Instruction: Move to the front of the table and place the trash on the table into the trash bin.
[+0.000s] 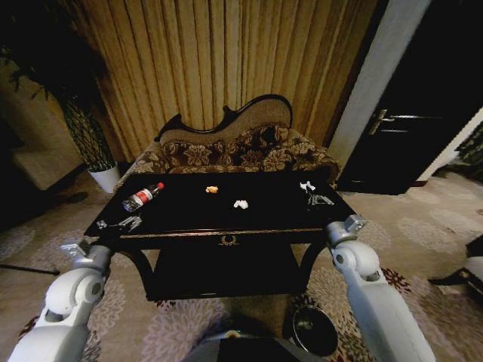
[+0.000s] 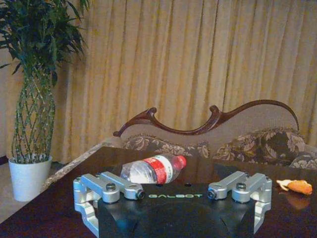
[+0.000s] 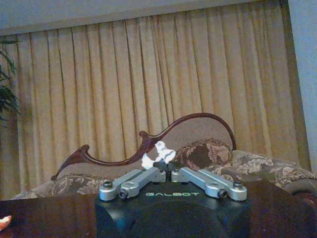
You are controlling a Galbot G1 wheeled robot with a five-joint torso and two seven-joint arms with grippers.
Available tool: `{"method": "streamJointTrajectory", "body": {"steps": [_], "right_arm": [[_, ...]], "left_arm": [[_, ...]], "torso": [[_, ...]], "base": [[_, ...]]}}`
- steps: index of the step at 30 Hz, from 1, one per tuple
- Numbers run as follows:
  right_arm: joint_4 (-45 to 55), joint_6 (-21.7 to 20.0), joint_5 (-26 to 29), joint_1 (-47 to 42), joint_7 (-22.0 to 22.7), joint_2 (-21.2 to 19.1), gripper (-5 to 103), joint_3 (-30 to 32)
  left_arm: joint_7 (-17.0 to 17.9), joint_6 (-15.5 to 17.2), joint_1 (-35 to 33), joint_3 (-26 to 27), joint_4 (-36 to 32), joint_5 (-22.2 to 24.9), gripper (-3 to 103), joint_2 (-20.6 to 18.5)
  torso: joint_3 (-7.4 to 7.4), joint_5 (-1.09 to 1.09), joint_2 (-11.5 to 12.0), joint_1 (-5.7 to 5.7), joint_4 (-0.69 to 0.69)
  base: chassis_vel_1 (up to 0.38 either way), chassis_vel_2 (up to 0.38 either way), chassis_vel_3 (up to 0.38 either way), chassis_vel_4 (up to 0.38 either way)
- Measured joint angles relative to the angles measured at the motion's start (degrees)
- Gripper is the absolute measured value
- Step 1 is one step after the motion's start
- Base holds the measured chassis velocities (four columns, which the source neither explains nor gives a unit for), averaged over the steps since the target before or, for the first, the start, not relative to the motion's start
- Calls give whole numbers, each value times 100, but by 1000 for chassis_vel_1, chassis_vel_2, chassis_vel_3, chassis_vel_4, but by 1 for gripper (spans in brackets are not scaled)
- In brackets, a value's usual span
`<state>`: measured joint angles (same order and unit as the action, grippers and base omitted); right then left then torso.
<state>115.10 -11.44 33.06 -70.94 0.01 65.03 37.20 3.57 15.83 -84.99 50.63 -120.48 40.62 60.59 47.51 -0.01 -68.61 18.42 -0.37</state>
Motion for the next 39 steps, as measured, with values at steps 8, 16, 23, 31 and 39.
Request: {"method": "streamJointTrajectory", "body": {"steps": [8, 16, 23, 31, 39], "right_arm": [[9, 2, -61, -51, 0, 50, 1, -20], [-11, 33, -88, -76, -1, 55, 1, -21], [-49, 58, -126, -96, -1, 105, 1, -22], [-101, 69, -194, -124, -1, 131, 1, -23], [-149, 116, -215, -162, -1, 163, 1, 11]], "left_arm": [[-35, -23, -19, 43, 44, 10, 100, -22], [-34, -96, -5, 38, 106, 10, 100, -35], [-37, -104, -1, 13, 118, 10, 100, -8], [-49, -111, -1, 0, 130, 8, 100, 13], [-67, -120, -7, -3, 134, 6, 100, 20]], "torso": [[1, 0, 0, 2, 0], [0, 0, 0, 1, 0], [0, 0, -1, -2, 0], [0, 0, 0, -1, 0], [0, 0, 0, 0, 0]], "base": [[0, 0, 0, 0], [92, -89, -80, 86], [150, -145, -130, 139], [115, -107, -105, 113], [104, -111, -105, 108]]}}
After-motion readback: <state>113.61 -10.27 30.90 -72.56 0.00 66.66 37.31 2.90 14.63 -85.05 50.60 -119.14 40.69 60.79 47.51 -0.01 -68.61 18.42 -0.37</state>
